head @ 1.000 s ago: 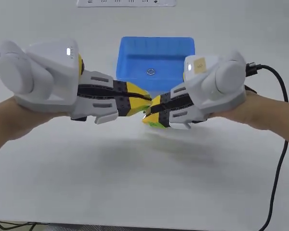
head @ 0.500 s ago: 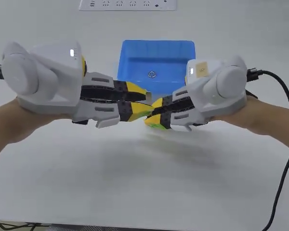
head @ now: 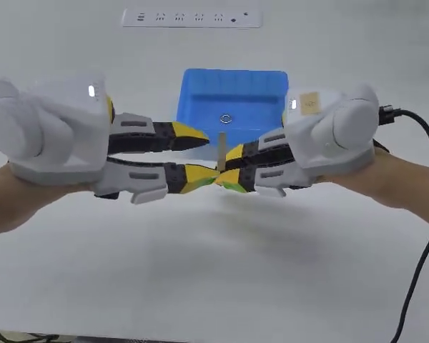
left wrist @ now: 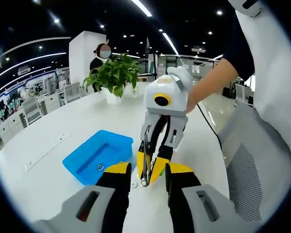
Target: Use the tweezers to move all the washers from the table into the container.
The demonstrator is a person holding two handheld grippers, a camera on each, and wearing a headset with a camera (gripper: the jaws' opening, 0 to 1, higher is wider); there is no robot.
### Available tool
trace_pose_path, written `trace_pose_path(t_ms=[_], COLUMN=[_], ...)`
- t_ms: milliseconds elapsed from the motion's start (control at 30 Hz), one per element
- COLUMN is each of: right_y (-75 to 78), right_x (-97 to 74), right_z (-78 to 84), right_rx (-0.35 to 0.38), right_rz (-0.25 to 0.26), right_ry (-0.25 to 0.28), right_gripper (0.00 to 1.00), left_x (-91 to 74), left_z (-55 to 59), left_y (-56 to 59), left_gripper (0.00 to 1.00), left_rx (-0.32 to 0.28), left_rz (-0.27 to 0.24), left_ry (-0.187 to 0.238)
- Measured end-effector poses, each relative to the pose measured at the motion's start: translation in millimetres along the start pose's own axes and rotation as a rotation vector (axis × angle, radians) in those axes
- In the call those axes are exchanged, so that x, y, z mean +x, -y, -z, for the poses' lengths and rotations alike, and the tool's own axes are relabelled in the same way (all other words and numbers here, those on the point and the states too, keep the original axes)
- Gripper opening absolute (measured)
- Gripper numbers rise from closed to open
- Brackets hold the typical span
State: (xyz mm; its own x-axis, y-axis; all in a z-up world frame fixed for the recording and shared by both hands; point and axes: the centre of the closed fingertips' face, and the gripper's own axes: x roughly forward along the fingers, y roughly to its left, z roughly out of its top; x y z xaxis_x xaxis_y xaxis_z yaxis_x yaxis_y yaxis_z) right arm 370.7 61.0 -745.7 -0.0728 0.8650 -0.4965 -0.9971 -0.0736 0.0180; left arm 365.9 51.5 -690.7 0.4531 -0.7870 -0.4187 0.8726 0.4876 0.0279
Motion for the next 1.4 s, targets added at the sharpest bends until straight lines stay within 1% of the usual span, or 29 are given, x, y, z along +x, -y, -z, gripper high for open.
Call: trace_pose_path(t_ms=[33, 100, 200, 233, 267, 333, 400, 467, 533, 600, 667, 767, 867, 933, 1000, 1033, 1133, 1200, 1267, 1333, 1400], right_y=[-0.7, -0.9, 1.6, 3.9, 5.9, 9.8, 13.7, 17.1, 21.7, 26.7, 31.4, 42.6, 56.8, 68.8, 81.2, 83.3, 100.8, 109.6, 115.0, 120.3, 123.0], right_x=[-2.8, -6.7, -14.6, -17.5, -19.4, -23.6, -28.0, -32.5, -36.8, -40.5, -43.0, -44.0, -43.9, -43.4, -41.7, -41.3, -36.0, -31.0, -26.4, -19.3, -14.7], right_z=[-1.2, -2.9, -7.3, -8.7, -9.6, -12.7, -18.6, -28.2, -39.9, -50.5, -61.1, -67.3, -71.3, -70.5, -66.8, -65.9, -55.3, -48.6, -42.1, -31.8, -24.8], right_rx=[-0.005, -0.011, -0.020, -0.021, -0.022, -0.027, -0.032, -0.033, -0.032, -0.039, -0.036, -0.057, -0.063, -0.068, -0.059, -0.058, -0.045, -0.028, -0.017, -0.004, -0.003], right_rz=[0.000, 0.002, 0.010, 0.014, 0.018, 0.021, 0.026, 0.031, 0.041, 0.051, 0.053, 0.067, 0.081, 0.098, 0.114, 0.117, 0.138, 0.149, 0.153, 0.155, 0.159], right_ry=[-0.003, -0.005, -0.006, -0.007, -0.009, -0.014, -0.009, 0.011, 0.039, 0.062, 0.094, 0.090, 0.094, 0.089, 0.083, 0.081, 0.063, 0.056, 0.046, 0.028, 0.011], right_gripper=[0.09, 0.09, 0.09, 0.09, 0.09, 0.09, 0.09, 0.09, 0.09, 0.09, 0.09, 0.09, 0.09, 0.09, 0.09, 0.09, 0.09, 0.09, 0.09, 0.09, 0.09], left_x=[-4.4, -10.5, -22.0, -26.4, -29.7, -36.4, -41.6, -45.0, -47.4, -48.4, -48.7, -47.7, -47.0, -47.9, -49.8, -50.5, -52.9, -54.8, -55.9, -56.9, -57.4], left_z=[0.2, 0.6, 4.0, 4.7, 6.3, 10.1, 16.7, 22.7, 29.3, 34.1, 34.4, 30.7, 31.0, 31.4, 31.5, 32.3, 36.9, 39.3, 41.1, 45.2, 47.0], left_y=[0.1, 0.4, 0.6, 2.0, 1.9, 1.8, 2.7, 4.4, 7.0, 9.9, 9.7, 9.6, 9.0, 7.7, 6.0, 5.2, 5.0, 6.0, 6.6, 7.0, 7.6], left_gripper=[0.37, 0.41, 0.49, 0.51, 0.52, 0.55, 0.59, 0.65, 0.66, 0.66, 0.67, 0.68, 0.72, 0.73, 0.75, 0.76, 0.77, 0.77, 0.77, 0.77, 0.77], left_rx=[0.005, -0.006, -0.052, -0.084, -0.099, -0.109, -0.134, -0.138, -0.144, -0.174, -0.192, -0.219, -0.213, -0.214, -0.224, -0.229, -0.233, -0.237, -0.249, -0.256, -0.259], left_rz=[-0.017, -0.036, -0.071, -0.077, -0.087, -0.112, -0.132, -0.149, -0.159, -0.160, -0.178, -0.188, -0.196, -0.203, -0.210, -0.215, -0.224, -0.229, -0.231, -0.237, -0.239], left_ry=[0.003, 0.012, 0.018, 0.031, 0.034, 0.039, 0.033, 0.032, 0.026, 0.028, 0.052, 0.090, 0.086, 0.086, 0.097, 0.098, 0.082, 0.081, 0.081, 0.071, 0.068])
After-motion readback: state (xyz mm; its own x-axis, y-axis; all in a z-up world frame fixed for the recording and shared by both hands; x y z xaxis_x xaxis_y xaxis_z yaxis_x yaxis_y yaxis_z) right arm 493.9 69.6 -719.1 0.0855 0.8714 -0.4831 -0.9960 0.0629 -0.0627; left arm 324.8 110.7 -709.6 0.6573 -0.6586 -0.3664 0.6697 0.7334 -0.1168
